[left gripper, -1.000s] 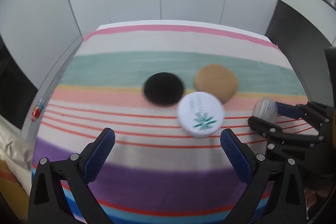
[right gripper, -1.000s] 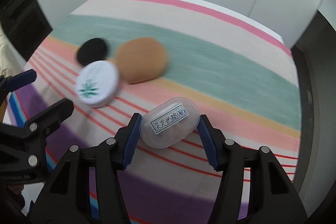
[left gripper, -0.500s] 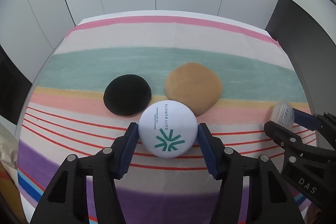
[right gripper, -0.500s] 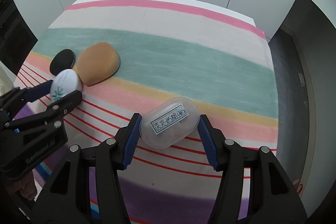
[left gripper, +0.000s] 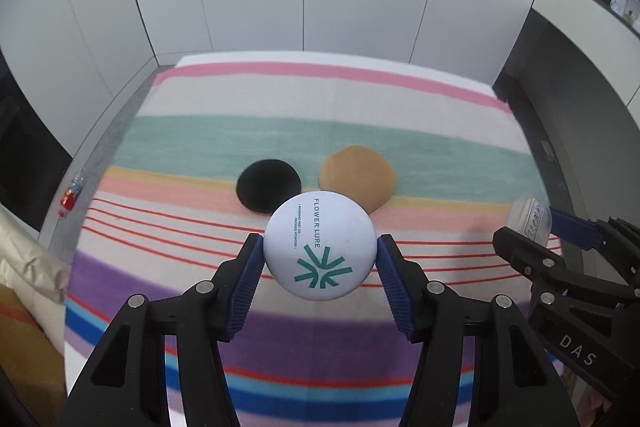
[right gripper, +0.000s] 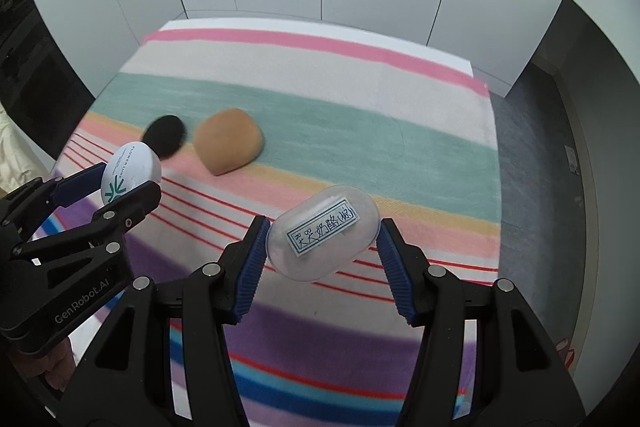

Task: Organize objects
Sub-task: 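Lift the jar with left tool while right tool carries case toward the box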

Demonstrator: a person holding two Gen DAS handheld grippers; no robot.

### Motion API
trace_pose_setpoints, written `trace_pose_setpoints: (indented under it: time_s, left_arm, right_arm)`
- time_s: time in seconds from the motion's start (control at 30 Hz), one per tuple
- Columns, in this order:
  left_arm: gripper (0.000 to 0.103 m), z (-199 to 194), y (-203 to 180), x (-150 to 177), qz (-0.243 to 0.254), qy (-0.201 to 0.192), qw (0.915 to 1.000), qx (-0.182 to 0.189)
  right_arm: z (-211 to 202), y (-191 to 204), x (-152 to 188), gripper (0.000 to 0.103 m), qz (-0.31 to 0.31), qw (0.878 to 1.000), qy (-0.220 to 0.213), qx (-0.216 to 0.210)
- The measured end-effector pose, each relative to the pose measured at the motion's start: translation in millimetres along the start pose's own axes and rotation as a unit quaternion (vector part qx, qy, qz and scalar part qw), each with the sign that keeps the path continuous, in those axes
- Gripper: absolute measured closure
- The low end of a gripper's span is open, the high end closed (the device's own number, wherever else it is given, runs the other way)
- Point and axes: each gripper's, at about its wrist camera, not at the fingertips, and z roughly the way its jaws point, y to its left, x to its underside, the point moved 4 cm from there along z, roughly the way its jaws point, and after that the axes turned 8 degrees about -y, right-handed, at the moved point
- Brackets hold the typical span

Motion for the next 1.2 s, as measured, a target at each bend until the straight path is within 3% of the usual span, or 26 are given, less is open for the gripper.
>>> trace_pose_setpoints:
  time_s: [0.57,0.77,1.2]
  left_arm:
    - [0.044,-116,0,-7,-0.021,-0.042,0.9989,0.006]
    - [0.044,-152,12,1,-0.038,-0.058,0.9975,0.016]
    - [0.044,-228,51,24,-0.054,-0.105,0.9930,-0.007]
  right_arm:
    - [-126,20,-21,0.045,0.006,0.998,-0.066,-0.001]
    - [-156,31,-14,0.045,0.001,0.997,-0.077,-0.010]
    - [-204,80,-3,0.045,-0.066,0.991,-0.113,-0.042]
